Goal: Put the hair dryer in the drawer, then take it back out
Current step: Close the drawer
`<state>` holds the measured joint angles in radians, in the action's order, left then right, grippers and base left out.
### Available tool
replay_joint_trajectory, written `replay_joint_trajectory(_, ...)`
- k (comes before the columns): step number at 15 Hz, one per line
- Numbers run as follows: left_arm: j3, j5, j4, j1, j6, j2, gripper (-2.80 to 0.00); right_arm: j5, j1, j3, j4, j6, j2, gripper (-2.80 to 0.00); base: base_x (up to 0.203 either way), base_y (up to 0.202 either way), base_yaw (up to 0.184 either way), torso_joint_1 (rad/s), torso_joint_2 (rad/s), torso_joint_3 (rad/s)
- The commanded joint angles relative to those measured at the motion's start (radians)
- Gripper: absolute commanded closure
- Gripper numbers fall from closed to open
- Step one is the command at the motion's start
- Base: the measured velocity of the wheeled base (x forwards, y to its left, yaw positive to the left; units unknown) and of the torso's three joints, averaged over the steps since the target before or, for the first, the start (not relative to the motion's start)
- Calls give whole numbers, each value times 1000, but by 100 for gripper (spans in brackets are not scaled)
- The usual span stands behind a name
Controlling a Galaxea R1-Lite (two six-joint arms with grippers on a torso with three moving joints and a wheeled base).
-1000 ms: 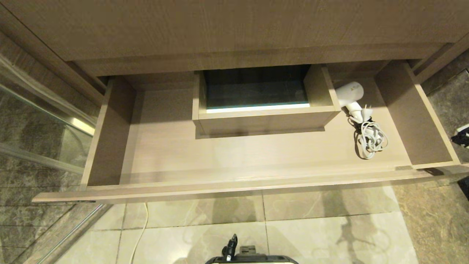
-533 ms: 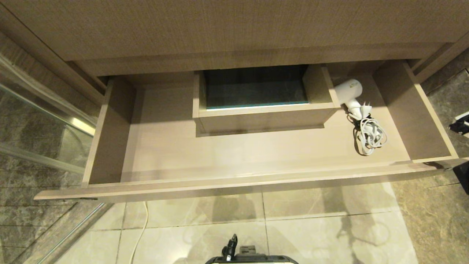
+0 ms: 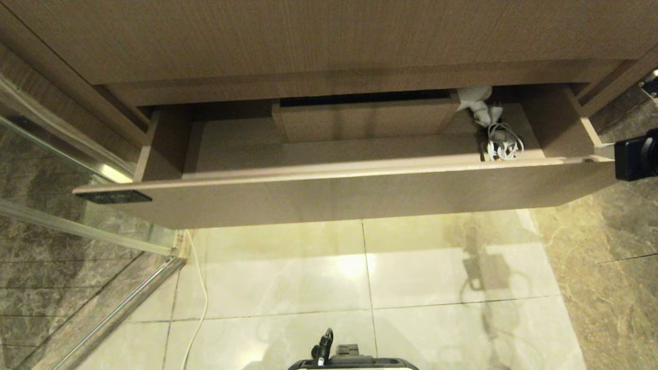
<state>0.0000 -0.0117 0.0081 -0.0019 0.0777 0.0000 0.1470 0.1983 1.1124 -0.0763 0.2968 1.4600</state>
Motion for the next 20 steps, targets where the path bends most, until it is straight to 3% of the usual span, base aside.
replay_joint_trajectory(1,2,0,0,-1,1,0,0,-6,-19,123,-112,-10,124,0,0,0,0,0,0,0)
replay_joint_trajectory(3,2,-1,0,0,1,0,0,-13,-25,141,-118,-13,136,0,0,0,0,0,0,0)
replay_joint_trajectory(9,2,-1,0,-1,1,0,0,-12,-29,-107,114,-7,-126,0,0,0,0,0,0,0)
replay_joint_trajectory(20,2,-1,0,-1,1,0,0,-23,-169,-382,157,-8,-537,0,0,0,0,0,0,0)
